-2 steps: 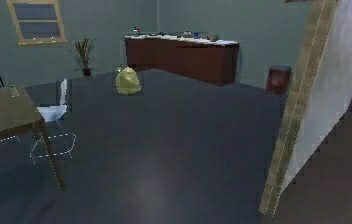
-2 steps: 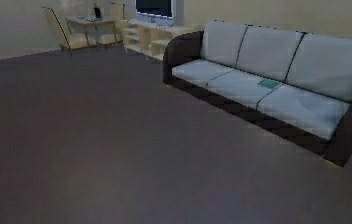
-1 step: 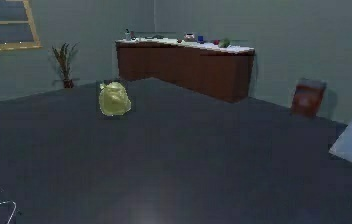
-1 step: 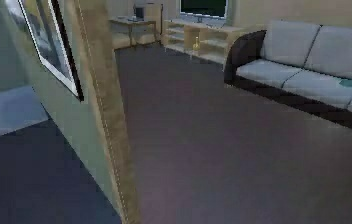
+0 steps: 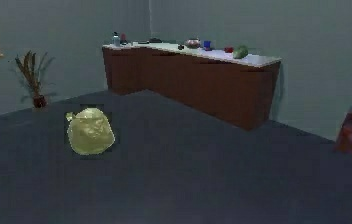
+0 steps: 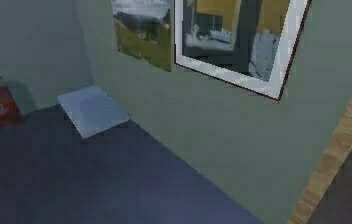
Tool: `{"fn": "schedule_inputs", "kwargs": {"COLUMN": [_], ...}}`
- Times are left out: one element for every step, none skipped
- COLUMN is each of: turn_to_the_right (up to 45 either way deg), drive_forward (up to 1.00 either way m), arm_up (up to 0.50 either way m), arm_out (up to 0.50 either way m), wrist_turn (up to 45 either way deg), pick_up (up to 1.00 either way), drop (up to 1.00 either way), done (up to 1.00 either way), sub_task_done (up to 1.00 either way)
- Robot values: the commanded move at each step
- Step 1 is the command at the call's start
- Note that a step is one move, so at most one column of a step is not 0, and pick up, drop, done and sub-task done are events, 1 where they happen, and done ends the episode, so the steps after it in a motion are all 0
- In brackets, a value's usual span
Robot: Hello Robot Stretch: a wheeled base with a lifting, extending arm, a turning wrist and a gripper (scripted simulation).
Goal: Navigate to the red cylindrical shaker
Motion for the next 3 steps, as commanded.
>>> {"fn": "schedule_inputs", "kwargs": {"turn_to_the_right": [0.0, 0.0, 0.0], "drive_forward": [1.00, 1.00, 0.45], "arm_up": [0.00, 0.00, 0.00], "arm_out": [0.00, 0.00, 0.00], "wrist_turn": [0.0, 0.0, 0.0], "pick_up": [0.00, 0.00, 0.00], "drop": [0.00, 0.00, 0.00], "done": [0.00, 0.00, 0.00], "sub_task_done": [0.00, 0.00, 0.00]}}
